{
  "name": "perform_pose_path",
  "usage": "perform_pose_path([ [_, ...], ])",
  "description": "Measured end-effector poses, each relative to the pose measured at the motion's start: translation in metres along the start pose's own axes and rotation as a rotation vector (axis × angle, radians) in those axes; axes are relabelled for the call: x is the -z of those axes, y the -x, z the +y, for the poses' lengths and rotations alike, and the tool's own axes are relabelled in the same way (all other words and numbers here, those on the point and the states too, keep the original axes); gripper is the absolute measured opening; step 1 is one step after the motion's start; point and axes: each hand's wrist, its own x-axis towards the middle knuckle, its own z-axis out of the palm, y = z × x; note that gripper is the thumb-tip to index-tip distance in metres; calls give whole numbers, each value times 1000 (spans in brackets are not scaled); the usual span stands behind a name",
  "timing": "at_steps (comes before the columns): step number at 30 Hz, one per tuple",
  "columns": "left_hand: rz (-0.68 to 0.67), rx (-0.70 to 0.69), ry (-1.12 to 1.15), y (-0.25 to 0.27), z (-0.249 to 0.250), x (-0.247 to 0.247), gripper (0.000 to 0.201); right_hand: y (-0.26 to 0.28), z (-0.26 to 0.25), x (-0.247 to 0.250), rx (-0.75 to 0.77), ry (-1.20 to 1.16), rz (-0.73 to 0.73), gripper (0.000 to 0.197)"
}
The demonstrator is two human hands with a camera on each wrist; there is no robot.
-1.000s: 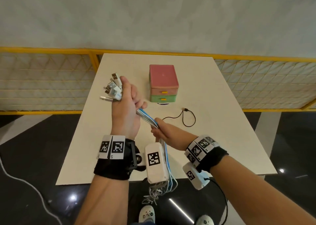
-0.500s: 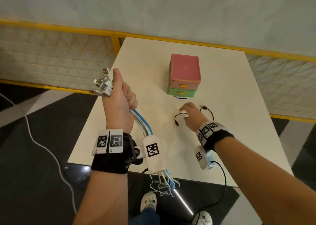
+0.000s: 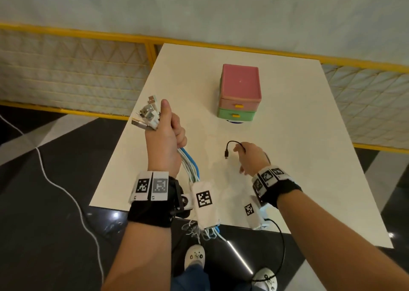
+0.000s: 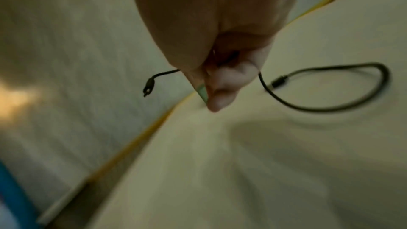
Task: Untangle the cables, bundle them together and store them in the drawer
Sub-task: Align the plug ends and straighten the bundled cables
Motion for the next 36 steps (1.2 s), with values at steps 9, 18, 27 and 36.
perform_pose_path([
  [9,-234,64,-345,22,-20,-49,30,76,-59,72,259,-873,239,29],
  [18,-415,30,-259,35,-16,-72,45,95,-57,81,489,-388,238,21],
  [27,-472,-79,-119,25,4,-67,27,96,-41,84,453,-251,-120,32],
  [36,-419,-232,-103,20,24,-61,43,96,-6,72,395,-269,-179,28],
])
